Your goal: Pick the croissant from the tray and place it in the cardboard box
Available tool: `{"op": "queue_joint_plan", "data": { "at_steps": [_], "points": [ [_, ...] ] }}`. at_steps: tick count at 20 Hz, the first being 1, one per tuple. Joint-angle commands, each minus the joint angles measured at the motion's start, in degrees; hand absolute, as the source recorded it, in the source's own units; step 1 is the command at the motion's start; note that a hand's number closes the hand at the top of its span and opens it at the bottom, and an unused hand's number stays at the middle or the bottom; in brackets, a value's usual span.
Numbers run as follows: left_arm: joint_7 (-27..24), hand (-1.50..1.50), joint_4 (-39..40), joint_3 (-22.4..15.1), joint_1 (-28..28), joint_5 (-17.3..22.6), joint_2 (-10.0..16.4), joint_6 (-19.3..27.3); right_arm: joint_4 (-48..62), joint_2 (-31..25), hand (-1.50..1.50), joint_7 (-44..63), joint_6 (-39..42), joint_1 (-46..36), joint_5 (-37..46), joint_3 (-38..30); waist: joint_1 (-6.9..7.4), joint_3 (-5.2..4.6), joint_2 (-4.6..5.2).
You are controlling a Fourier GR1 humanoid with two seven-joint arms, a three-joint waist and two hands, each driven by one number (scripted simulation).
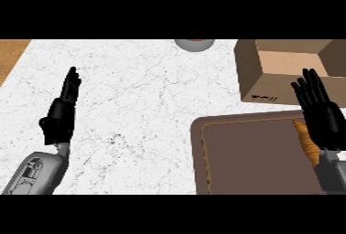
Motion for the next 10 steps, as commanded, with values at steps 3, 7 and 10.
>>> {"op": "queue_joint_plan", "data": {
  "at_steps": [3, 7, 10],
  "points": [
    [2.97, 0.00, -3.24, -4.65, 0.65, -0.53, -0.52, -5.72, -2.41, -1.28, -1.50, 8.70, -2.44, 6.86, -1.32, -1.37, -1.21, 0.19, -0.28],
    [3.90, 0.00, -1.14, -5.85, 1.45, 0.07, -0.83, -6.99, -5.96, 7.00, -1.50, -4.11, -12.15, 3.44, -10.96, -15.94, -10.94, 2.04, -4.71],
    [4.30, 0.00, -2.90, -9.40, 1.83, 0.24, -0.50, -11.51, 2.15, -14.14, -1.50, 2.66, -11.13, 17.22, 20.27, -0.52, -3.73, -0.23, 0.34]
  ]
}}
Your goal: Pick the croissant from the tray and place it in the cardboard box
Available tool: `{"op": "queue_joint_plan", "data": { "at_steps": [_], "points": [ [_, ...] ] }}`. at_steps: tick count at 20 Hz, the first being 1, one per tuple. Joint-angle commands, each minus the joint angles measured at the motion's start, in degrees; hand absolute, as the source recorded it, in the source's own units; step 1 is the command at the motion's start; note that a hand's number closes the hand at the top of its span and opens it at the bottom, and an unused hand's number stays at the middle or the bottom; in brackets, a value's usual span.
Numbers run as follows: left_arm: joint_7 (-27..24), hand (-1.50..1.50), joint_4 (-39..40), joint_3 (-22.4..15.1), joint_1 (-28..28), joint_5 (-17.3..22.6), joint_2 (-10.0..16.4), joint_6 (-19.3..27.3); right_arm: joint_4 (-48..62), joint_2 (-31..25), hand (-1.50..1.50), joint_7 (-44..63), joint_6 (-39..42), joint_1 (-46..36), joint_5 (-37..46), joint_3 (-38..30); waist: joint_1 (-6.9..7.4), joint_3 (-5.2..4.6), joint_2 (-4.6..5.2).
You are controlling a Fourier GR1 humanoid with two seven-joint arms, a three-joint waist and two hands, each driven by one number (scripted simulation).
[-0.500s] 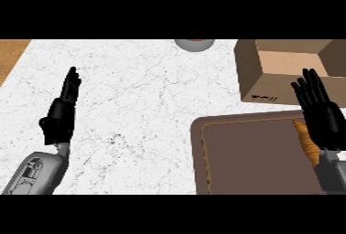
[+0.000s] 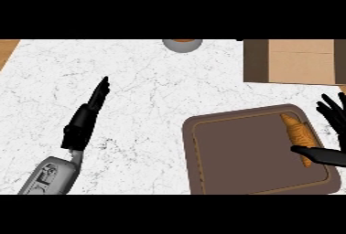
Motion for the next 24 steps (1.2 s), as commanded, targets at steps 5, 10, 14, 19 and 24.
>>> {"op": "queue_joint_plan", "data": {
  "at_steps": [5, 10, 14, 19, 24],
  "points": [
    [5.42, 0.00, -3.90, -3.48, -0.60, 1.15, -0.30, -4.46, -2.99, -10.60, -1.50, -3.72, -13.62, 14.36, 25.49, 5.24, 1.40, 0.58, 0.15],
    [7.05, 0.00, -6.15, -2.62, 0.62, 1.94, 0.65, -6.13, -21.10, -18.90, -1.50, 6.67, -12.13, 25.18, 25.75, -0.27, 1.51, 0.51, 0.16],
    [6.42, 0.00, -8.78, -1.39, 3.10, 2.47, 2.57, -8.10, -31.72, -23.39, -1.50, 15.67, -3.28, 31.21, 21.19, -3.70, 2.01, 0.55, 0.27],
    [8.30, 0.00, -5.44, -0.88, -1.62, 2.03, 0.10, -8.36, -39.09, -26.66, -1.50, 25.69, 7.36, 31.61, 11.81, -7.44, 2.09, 0.59, 0.51],
    [10.21, 0.00, -6.85, -0.75, -1.55, 0.88, -1.33, -9.12, -38.02, -24.54, -1.50, 31.31, 12.52, 27.20, 8.65, -8.58, 3.41, 0.69, 0.68]
  ]
}}
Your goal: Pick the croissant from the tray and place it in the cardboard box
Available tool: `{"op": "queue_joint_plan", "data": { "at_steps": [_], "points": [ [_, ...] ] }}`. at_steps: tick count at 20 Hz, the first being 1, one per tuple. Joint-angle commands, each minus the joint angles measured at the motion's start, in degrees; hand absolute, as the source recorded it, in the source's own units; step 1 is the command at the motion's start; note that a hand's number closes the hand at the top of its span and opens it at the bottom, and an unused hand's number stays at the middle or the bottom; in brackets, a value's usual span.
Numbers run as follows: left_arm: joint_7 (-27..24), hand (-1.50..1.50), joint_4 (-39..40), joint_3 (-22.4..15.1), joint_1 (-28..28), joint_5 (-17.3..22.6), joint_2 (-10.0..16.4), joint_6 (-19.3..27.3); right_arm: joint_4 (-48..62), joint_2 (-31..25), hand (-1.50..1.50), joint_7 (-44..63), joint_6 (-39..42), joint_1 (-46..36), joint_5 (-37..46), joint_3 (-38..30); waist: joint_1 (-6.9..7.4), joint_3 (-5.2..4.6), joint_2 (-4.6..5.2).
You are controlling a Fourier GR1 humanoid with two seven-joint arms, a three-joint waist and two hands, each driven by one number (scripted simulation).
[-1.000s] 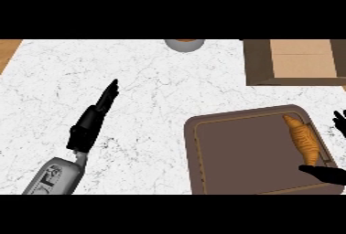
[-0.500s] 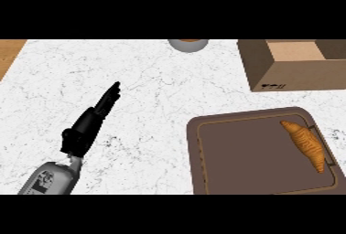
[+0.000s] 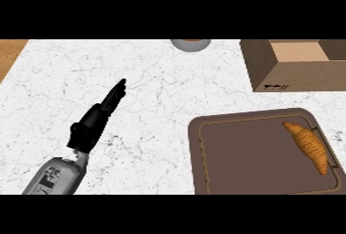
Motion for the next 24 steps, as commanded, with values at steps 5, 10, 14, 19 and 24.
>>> {"op": "queue_joint_plan", "data": {
  "at_steps": [5, 10, 14, 19, 24],
  "points": [
    [-2.02, 0.00, 4.37, 1.57, -1.62, -2.86, -2.88, -2.92, 3.30, 6.15, -1.50, 8.83, 5.02, -9.94, 1.25, 2.28, 0.88, 0.11, 0.26],
    [0.08, 0.00, -0.33, 0.41, 1.59, -6.13, -5.89, -0.81, 8.49, 8.52, -1.50, 9.21, 9.80, -14.87, 4.85, 2.88, 1.01, 0.12, 0.16],
    [-3.29, 0.00, 1.65, 3.50, 2.49, -5.32, -4.76, -4.11, 11.15, 12.76, -1.50, 11.98, 9.86, -19.17, 10.58, 8.32, 1.13, 0.11, 0.20],
    [0.12, 0.00, -5.66, 2.67, 7.04, -6.63, -5.65, -4.74, 15.50, 17.52, -1.50, 6.59, 9.81, -17.69, 15.44, 6.66, 1.02, 0.13, 0.10],
    [2.96, 0.00, -3.64, 8.25, 1.99, -5.56, -5.12, -8.35, 19.66, 21.04, -1.50, 5.38, 10.35, -24.11, 20.53, 6.54, 1.05, 0.12, 0.15]
  ]
}}
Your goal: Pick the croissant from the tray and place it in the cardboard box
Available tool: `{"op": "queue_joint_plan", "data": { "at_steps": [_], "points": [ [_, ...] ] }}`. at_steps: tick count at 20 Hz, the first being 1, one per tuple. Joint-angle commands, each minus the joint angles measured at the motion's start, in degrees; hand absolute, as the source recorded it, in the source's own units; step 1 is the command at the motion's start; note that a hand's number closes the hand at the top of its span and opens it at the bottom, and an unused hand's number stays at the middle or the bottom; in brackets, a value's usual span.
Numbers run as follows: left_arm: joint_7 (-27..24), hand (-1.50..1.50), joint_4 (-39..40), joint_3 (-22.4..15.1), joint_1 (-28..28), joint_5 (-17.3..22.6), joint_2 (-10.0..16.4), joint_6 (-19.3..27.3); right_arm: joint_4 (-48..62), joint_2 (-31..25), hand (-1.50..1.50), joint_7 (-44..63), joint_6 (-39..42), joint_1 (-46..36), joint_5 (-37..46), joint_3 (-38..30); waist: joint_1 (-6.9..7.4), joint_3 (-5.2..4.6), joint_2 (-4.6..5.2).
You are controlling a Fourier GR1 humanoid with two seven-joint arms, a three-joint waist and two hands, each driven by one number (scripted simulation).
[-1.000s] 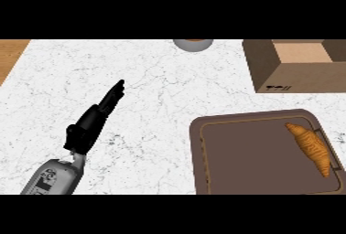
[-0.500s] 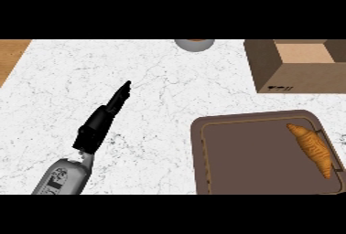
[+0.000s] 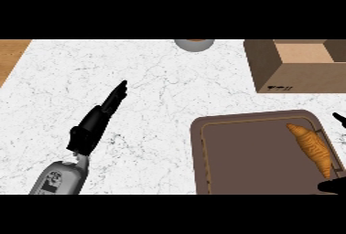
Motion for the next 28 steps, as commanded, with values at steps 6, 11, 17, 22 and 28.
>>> {"op": "queue_joint_plan", "data": {
  "at_steps": [6, 11, 17, 22, 28],
  "points": [
    [1.39, 0.00, -0.24, 0.93, 0.11, -4.20, -3.99, -0.15, 9.46, 3.56, -1.50, -3.85, 4.13, -6.48, 6.71, -1.73, 0.02, -0.01, 0.03],
    [-1.40, 0.00, 1.88, 2.79, 0.43, -4.27, -3.53, -3.75, 4.85, 7.92, -1.50, -2.70, 5.74, -2.87, 9.94, 0.84, -0.12, -0.02, -0.01],
    [-0.77, 0.00, 2.68, 3.87, -0.82, -6.47, -6.12, -3.97, 6.73, 10.87, -1.50, -2.26, 7.48, -4.61, 13.76, -0.53, -0.11, -0.02, 0.00],
    [1.43, 0.00, -1.58, 6.79, 1.62, -4.26, -4.39, -7.69, 6.86, 11.92, -1.50, -4.81, 9.05, -2.09, 15.10, -2.33, -0.14, -0.02, -0.04],
    [-1.13, 0.00, 1.87, 5.69, 1.19, -7.15, -7.27, -6.18, 9.66, 13.40, -1.50, -2.16, 8.35, -6.78, 19.35, -1.89, -0.13, -0.03, -0.01]
  ]
}}
